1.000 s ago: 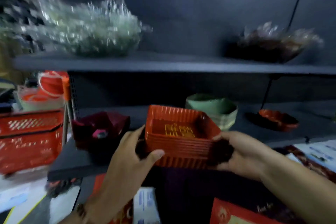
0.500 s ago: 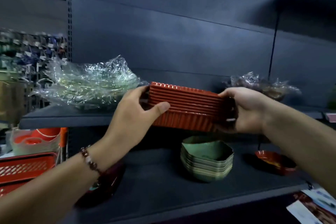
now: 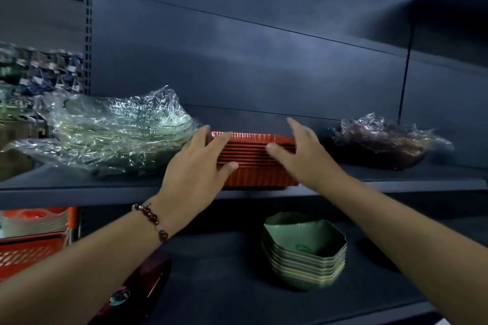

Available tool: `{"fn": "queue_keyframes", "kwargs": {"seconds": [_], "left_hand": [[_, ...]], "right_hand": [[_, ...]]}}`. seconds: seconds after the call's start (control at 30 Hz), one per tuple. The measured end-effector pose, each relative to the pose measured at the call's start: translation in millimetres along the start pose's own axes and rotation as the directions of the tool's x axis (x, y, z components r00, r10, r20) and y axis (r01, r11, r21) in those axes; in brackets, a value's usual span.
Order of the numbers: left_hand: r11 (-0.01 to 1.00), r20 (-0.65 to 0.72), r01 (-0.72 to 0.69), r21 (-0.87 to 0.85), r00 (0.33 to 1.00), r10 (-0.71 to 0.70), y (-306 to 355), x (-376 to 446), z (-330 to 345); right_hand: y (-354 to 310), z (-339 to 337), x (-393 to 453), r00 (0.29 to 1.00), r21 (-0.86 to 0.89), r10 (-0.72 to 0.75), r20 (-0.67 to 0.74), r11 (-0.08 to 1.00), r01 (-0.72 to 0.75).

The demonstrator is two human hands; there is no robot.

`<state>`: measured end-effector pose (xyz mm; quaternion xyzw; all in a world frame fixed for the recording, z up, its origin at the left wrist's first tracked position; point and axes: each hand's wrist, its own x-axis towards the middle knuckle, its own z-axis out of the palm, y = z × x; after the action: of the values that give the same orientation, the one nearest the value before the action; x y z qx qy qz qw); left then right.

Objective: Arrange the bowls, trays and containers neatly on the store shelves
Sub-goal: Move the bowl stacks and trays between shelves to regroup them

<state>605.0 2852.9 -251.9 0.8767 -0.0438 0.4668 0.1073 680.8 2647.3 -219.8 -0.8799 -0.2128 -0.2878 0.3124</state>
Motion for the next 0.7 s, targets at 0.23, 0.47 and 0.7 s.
{"fn": "queue_keyframes", "kwargs": {"seconds": [0.23, 0.47, 0.7], "left_hand": [[0.972, 0.046, -0.167, 0.163, 0.986, 0.161, -3, 27, 17], [0.933, 0.223, -0.138, 0.333, 0.973, 0.065, 5, 75, 62], [0.896, 0.320, -0.158, 0.415, 0.947, 0.019, 2, 106, 89]], "right_hand": [[27, 21, 13, 0.969, -0.342, -0.245, 0.016, 0.910, 0.235], [55, 46, 71, 0.994, -0.269, -0.093, 0.049, 0.958, 0.103], [61, 56, 105, 0.996, -0.296, 0.026, 0.085, 0.955, 0.001]]}}
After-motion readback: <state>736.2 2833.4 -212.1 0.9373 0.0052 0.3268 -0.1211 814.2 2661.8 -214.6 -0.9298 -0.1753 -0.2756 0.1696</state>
